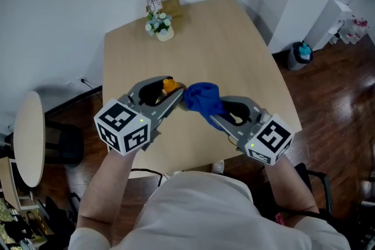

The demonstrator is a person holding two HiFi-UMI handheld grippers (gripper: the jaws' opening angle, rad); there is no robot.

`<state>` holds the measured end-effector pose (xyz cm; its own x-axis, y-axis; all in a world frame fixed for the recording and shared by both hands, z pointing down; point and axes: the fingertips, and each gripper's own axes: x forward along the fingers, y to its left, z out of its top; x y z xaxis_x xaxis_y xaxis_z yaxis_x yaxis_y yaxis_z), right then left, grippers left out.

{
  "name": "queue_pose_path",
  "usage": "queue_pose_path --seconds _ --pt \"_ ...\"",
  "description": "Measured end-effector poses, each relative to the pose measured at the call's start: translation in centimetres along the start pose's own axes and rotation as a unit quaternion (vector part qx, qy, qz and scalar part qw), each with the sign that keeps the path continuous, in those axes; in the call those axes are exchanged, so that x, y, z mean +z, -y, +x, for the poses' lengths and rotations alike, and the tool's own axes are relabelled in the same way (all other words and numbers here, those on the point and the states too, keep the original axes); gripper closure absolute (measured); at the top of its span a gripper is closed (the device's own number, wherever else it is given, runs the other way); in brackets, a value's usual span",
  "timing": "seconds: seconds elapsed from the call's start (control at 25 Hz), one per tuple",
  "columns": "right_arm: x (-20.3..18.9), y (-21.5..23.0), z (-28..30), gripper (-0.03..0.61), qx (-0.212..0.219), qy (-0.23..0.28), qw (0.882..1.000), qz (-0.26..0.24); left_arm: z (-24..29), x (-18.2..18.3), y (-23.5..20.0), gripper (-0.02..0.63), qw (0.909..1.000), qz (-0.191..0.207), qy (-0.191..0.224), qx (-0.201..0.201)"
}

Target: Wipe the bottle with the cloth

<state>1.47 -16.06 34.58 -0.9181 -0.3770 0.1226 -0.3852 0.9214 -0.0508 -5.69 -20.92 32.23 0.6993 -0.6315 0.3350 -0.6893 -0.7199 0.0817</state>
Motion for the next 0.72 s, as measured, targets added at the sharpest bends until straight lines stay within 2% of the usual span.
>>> queue_pose_path --seconds 0.08,0.2,0.4,0.72 --pt "1.2 -0.8 0.2 0.488 0.006 0.012 1.0 -0.018 0.4 -0.1 0.0 0.454 1.0 -0.007 0.001 -0.001" --pt "0.5 -1.0 0.6 0.488 0.005 0.006 1.0 -0.016 0.4 0.4 0.0 0.454 1.0 -0.007 0.004 0.003" --pt "-3.1 -0.3 1.2 0.488 -0.002 -0.025 1.0 0.009 0.1 1.8 -0.1 0.454 0.9999 0.005 0.013 0.0" --pt "-8.8 0.0 1.5 0.488 -0.026 -0.077 0.996 0.029 -0.9 2.0 -0.4 0.454 0.9998 0.008 0.018 0.006"
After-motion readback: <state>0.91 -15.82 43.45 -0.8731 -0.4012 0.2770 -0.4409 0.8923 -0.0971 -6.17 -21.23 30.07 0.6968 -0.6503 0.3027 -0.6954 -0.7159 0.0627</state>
